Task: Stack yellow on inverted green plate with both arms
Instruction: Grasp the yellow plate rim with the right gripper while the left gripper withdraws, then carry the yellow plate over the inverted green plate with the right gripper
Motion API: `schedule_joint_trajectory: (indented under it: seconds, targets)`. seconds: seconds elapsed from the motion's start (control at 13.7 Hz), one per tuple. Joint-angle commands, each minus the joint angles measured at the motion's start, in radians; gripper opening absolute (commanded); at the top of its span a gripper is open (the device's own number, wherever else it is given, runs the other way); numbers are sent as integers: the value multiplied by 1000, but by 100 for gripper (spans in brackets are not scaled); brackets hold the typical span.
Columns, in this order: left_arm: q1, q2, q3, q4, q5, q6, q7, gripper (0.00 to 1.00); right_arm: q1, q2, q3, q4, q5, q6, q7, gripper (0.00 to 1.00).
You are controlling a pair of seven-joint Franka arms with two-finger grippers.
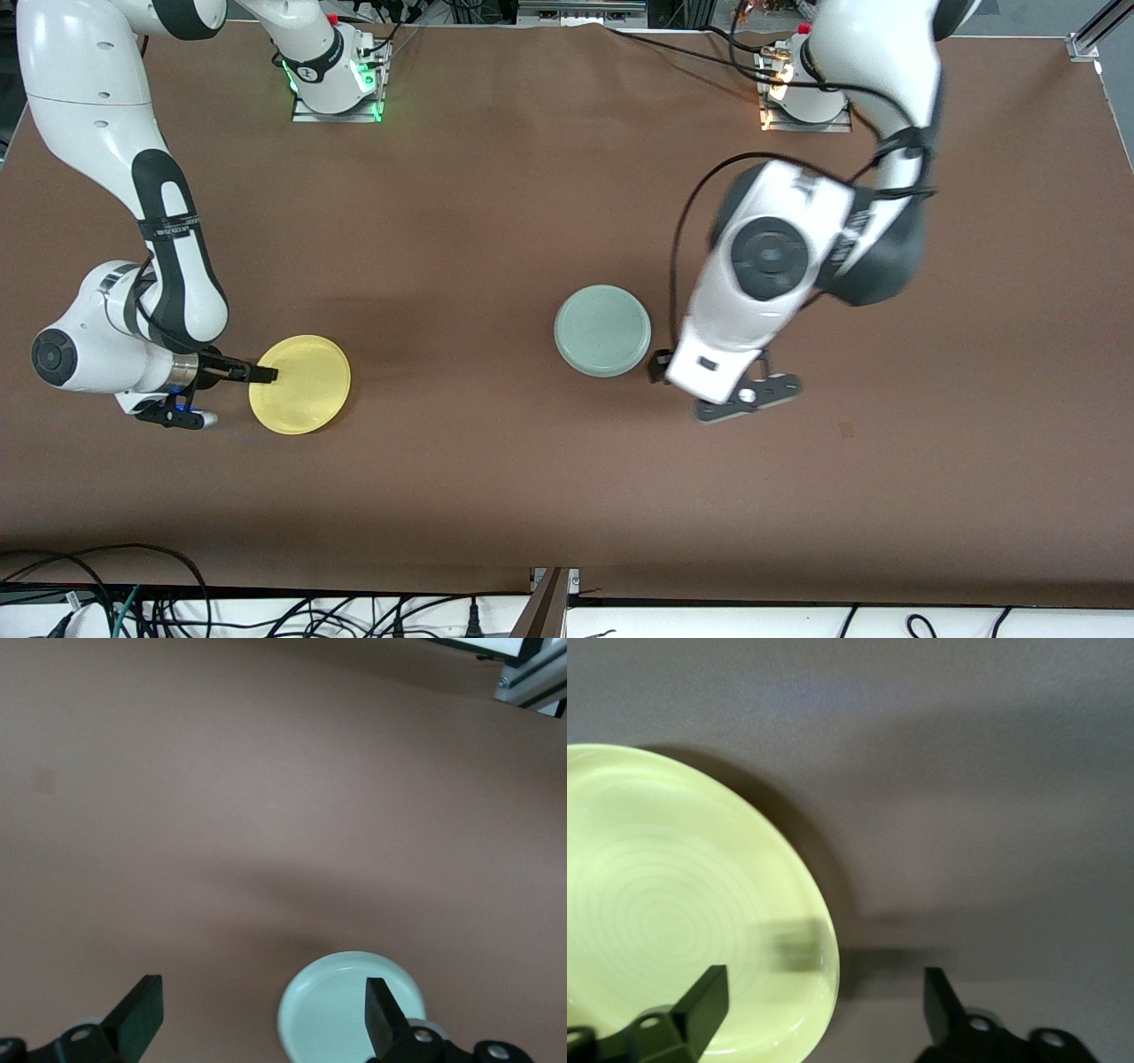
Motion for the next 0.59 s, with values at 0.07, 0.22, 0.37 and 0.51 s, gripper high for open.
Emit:
schedule_joint_trajectory:
  seconds: [0.07,0.22,0.37,0.51]
  targets:
    - [125,-127,-11,-27,-29,-141,298,100,-9,4,9,-24,35,26,-60,25]
    - [173,-205,-6,-45,-19,-192,465,100,-9,4,10,-24,37,25,-60,0]
    - [237,-258,-2,-51,-25,-271,588,100,-7,-2,10,-15,63,20,-62,0]
    - [308,-307,-9,-76,-29,-311,642,100,2,-6,15,-4,103,14,-66,0]
